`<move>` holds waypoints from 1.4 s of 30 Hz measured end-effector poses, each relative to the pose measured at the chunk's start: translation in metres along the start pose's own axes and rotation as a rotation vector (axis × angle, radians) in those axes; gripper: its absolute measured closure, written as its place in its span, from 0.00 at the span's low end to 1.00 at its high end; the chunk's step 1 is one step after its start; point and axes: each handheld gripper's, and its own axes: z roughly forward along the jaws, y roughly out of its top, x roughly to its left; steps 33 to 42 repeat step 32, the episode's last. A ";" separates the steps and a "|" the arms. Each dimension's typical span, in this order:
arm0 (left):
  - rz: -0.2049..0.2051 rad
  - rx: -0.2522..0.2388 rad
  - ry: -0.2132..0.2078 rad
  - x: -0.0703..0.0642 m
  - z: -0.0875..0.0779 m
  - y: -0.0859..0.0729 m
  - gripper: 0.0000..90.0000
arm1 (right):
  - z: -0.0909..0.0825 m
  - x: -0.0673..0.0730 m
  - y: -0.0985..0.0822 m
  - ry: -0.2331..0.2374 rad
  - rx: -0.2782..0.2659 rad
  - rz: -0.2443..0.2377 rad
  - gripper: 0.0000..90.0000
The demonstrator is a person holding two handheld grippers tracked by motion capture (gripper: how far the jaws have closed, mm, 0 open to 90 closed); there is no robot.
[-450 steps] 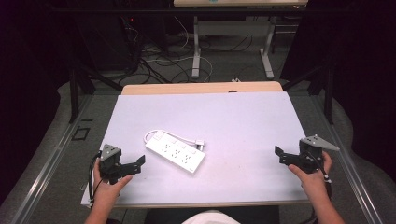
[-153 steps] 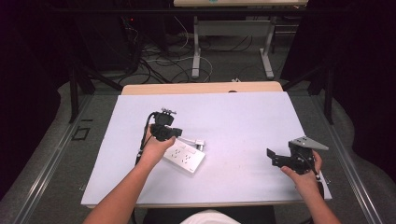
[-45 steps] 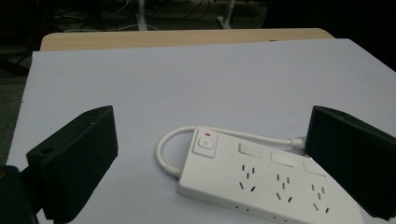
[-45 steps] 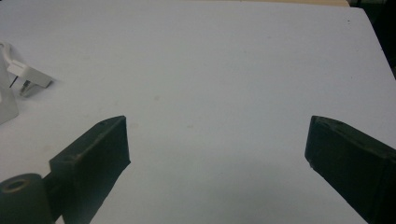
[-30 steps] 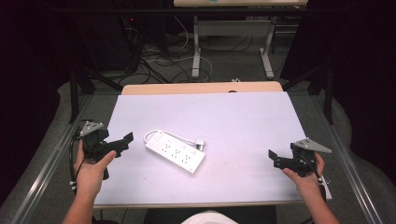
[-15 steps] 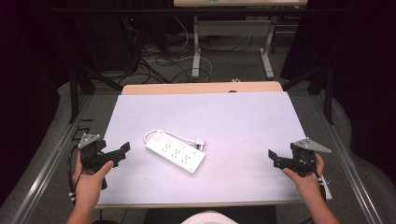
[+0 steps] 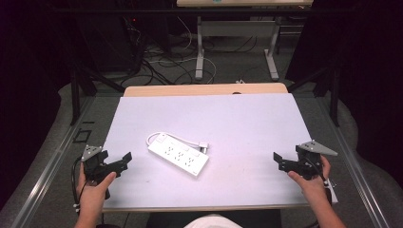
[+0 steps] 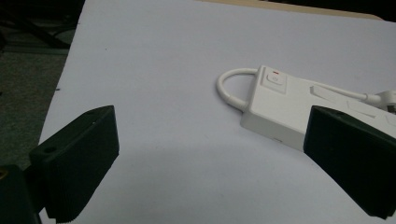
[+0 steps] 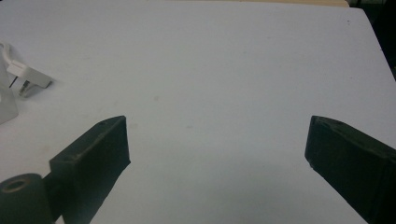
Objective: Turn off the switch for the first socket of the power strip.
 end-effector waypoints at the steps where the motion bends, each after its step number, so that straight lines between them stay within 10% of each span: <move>1: 0.001 0.003 0.007 0.001 0.000 -0.001 0.04 | 0.000 0.000 0.000 0.004 -0.004 -0.001 0.06; 42: -0.009 0.078 0.024 0.009 0.017 -0.020 0.04 | 0.004 -0.002 -0.001 0.015 0.007 0.004 0.07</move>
